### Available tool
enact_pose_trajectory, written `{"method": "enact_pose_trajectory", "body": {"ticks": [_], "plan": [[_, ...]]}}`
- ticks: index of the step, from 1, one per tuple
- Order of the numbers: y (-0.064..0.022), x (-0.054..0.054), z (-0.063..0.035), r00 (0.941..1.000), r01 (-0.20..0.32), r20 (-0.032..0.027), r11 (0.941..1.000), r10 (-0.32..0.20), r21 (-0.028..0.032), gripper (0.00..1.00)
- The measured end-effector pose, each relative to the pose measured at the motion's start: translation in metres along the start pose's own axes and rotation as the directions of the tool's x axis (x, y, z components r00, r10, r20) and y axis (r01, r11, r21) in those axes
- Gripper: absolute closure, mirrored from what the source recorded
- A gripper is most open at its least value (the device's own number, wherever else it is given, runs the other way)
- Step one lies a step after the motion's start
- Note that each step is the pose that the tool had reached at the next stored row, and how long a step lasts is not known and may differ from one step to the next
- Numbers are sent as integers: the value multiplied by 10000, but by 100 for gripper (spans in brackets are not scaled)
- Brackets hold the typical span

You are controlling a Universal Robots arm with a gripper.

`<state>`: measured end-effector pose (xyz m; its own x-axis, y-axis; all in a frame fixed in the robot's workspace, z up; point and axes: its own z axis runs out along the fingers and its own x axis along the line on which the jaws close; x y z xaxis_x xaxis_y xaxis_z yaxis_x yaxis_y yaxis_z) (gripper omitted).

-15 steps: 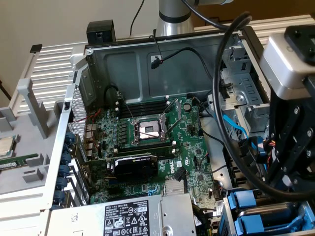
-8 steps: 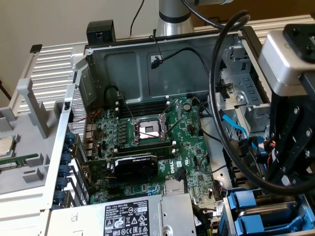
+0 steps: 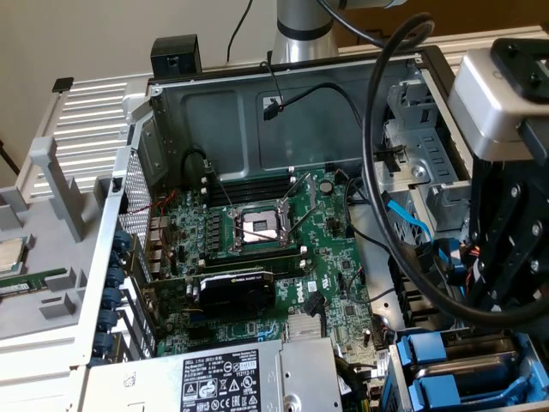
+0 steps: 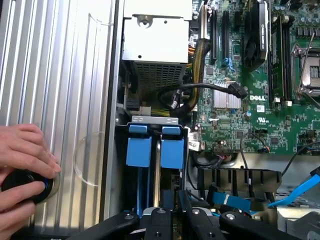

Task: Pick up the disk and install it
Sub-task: 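Insert the first disk wire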

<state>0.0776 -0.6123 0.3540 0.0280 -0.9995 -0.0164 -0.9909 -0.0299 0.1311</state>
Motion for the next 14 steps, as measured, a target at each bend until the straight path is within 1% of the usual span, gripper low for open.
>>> {"method": "enact_pose_trajectory", "body": {"ticks": [4,9,14], "plan": [[0,-32,1,10000,-25,-73,10000,25,-3,83],[-2,-79,1,9998,-50,-178,10000,50,-9,83],[-9,-80,2,9998,-54,-187,10000,54,-14,83]]}}
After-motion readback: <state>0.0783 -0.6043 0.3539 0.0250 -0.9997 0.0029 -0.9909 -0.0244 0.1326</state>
